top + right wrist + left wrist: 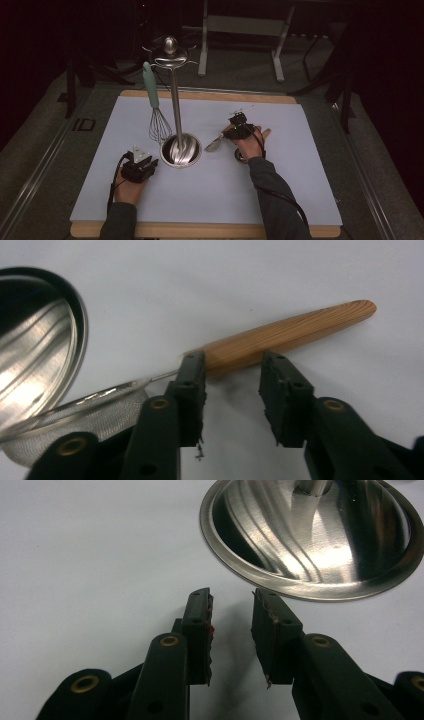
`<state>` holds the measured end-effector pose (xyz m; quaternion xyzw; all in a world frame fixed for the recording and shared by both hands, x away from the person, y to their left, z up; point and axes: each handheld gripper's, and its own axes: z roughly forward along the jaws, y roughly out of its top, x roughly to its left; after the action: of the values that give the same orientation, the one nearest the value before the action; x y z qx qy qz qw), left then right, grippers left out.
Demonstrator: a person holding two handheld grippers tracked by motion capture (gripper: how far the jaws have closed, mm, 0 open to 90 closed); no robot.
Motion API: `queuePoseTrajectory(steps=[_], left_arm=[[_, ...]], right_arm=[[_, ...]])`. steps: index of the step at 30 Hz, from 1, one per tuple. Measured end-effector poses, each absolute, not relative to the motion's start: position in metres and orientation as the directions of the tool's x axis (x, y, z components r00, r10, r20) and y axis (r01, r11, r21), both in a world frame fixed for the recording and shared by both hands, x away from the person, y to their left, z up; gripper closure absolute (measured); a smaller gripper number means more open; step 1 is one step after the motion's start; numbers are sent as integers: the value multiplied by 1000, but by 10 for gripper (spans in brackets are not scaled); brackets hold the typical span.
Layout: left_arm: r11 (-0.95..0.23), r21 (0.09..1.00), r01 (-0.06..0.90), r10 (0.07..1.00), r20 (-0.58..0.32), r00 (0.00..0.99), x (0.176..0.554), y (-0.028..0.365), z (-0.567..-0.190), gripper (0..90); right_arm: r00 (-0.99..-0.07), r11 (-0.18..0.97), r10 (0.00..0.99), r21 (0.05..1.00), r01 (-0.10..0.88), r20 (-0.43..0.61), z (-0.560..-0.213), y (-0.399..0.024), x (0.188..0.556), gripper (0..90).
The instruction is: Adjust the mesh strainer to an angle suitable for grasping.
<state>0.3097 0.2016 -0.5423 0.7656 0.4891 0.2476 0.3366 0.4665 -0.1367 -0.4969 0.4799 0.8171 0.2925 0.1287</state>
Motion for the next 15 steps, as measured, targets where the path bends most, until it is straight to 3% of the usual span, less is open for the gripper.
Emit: queuePoseTrajectory(steps=[10,15], left_arm=[[-295,758,581,916,51,398,310,201,-543,691],[-295,758,581,916,51,399,310,201,-543,690]], right_arm=[[-454,269,872,599,754,180,-497,-143,469,529],[-428,256,886,579,774,180,-500,-143,470,503]])
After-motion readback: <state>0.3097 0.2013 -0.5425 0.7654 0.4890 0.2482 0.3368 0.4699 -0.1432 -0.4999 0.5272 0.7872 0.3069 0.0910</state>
